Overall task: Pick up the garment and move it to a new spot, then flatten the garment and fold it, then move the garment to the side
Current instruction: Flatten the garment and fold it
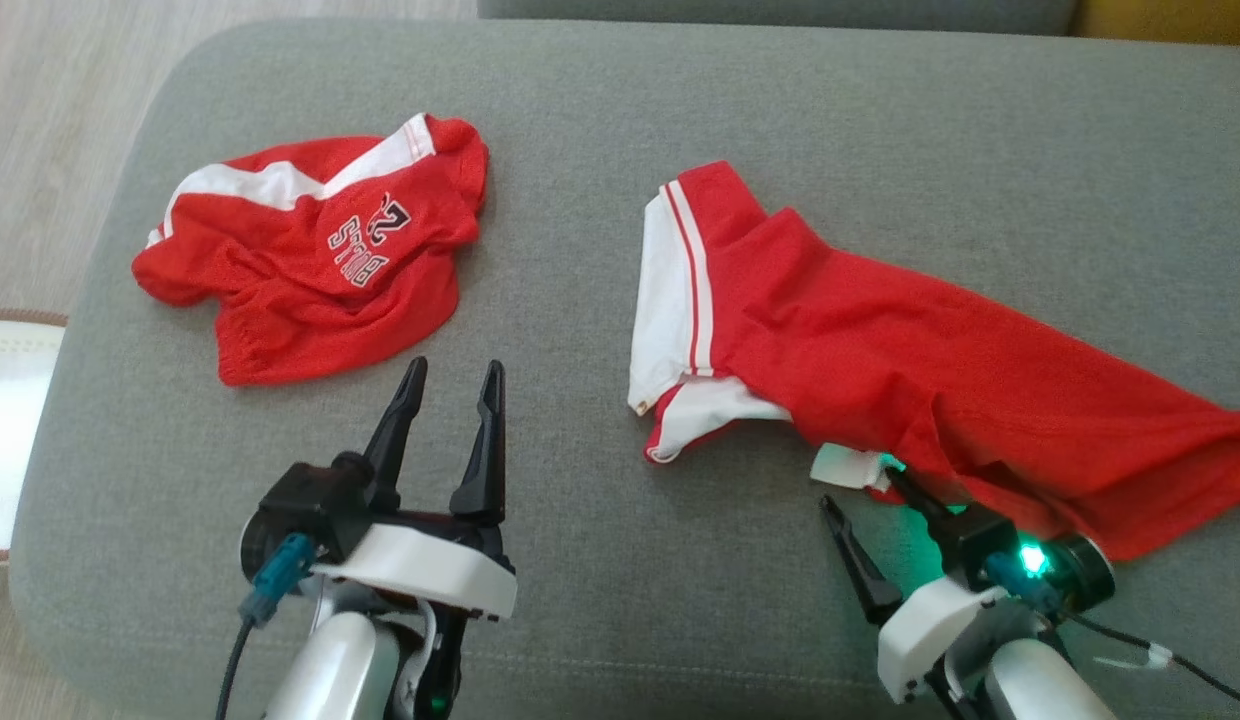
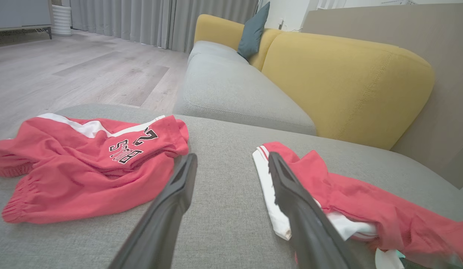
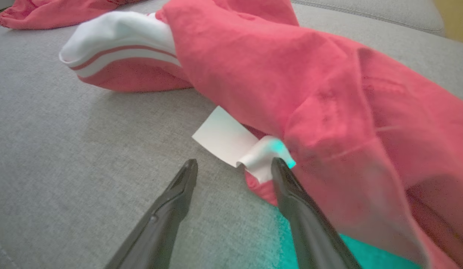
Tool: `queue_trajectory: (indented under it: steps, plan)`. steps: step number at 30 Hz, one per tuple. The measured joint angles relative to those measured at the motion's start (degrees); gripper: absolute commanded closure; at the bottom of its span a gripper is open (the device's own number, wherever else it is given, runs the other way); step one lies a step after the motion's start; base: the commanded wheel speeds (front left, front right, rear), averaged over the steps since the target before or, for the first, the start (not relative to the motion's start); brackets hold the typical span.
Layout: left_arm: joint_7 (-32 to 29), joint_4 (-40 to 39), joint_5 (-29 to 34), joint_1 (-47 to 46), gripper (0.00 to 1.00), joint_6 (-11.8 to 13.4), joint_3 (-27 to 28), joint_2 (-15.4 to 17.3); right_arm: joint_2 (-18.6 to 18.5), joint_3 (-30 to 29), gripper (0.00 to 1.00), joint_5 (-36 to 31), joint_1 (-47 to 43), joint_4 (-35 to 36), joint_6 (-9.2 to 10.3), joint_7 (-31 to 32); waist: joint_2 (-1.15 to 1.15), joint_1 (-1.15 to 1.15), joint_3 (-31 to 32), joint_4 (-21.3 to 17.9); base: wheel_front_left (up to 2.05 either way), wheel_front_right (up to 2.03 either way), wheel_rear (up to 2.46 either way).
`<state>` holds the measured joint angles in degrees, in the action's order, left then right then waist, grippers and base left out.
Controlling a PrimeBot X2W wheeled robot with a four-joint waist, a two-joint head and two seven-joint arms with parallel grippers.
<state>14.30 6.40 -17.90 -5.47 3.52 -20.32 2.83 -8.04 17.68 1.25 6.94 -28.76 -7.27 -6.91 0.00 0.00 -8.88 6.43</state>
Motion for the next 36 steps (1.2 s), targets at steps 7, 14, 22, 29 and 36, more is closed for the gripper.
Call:
queue_trajectory:
  steps: [7, 14, 22, 29, 36]
  plan:
    - [0.00, 0.31, 0.00, -0.57, 0.00, 0.00, 0.03, 0.00, 1.54, -2.63, 0.00, -2.52, 1.48, -2.61, 0.00, -1.64, 0.00, 0.00, -1.15, 0.46, 0.00, 0.00, 0.00]
    - [0.00, 0.43, 0.01, -0.91, 0.00, -0.01, 0.01, -0.01, 2.92, -3.81, 0.09, -3.27, 3.77, -5.71, 0.00, -2.20, 0.00, 0.00, -1.88, 0.41, 0.00, 0.00, 0.00]
    - [0.00, 1.23, 0.11, -1.02, 0.00, -0.02, 0.34, -0.01, 3.33, -1.82, 1.00, -1.89, 4.98, -8.29, 0.00, -2.16, 0.00, 0.00, -0.21, -0.78, 0.00, 0.00, 0.00]
    - [0.00, 1.26, 0.10, 0.21, 0.00, 0.00, 0.52, -0.01, 1.45, 0.68, 1.00, 0.58, 1.46, -6.41, 0.00, -1.75, 0.00, 0.00, 3.49, -2.63, 0.00, 0.00, 0.00]
    - [0.00, 1.24, 0.10, 3.01, 0.00, 0.01, 0.51, 0.01, -1.89, 1.25, 1.00, 3.37, -1.89, 4.37, 0.00, 0.32, 0.00, 0.00, 6.83, -4.53, 0.00, 0.00, 0.00]
